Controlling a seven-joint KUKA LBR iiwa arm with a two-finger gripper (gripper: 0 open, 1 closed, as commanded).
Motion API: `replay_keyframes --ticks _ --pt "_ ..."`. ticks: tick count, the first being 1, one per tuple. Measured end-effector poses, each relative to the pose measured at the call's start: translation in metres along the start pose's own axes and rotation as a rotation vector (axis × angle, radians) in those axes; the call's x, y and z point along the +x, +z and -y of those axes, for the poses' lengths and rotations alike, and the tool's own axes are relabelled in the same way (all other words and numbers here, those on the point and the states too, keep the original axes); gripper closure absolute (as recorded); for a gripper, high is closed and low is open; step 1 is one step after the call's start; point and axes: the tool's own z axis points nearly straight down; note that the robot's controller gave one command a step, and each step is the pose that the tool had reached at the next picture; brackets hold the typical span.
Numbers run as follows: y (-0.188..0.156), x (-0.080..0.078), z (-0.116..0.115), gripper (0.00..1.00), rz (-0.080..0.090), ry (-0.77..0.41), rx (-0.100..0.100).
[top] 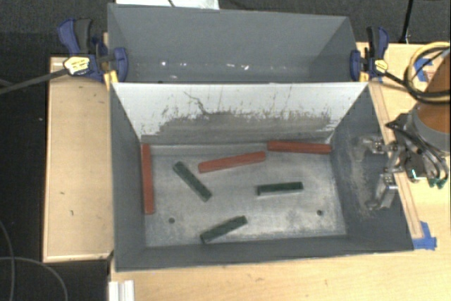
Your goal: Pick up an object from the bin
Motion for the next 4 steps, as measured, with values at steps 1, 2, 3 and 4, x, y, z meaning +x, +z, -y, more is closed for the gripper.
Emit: replay_keyframes --ticks 1,2,3,4 --pt "-0.004 -0.002 0.000 0.00 0.007 -0.004 0.002" --pt "0.036 -0.008 -0.008 0.00 0.013 -0.070 0.004" --pt "0.077 0.000 -0.020 0.00 0.008 -0.034 0.002" --pt "0.098 -0.004 -0.035 0.00 0.003 0.038 0.000"
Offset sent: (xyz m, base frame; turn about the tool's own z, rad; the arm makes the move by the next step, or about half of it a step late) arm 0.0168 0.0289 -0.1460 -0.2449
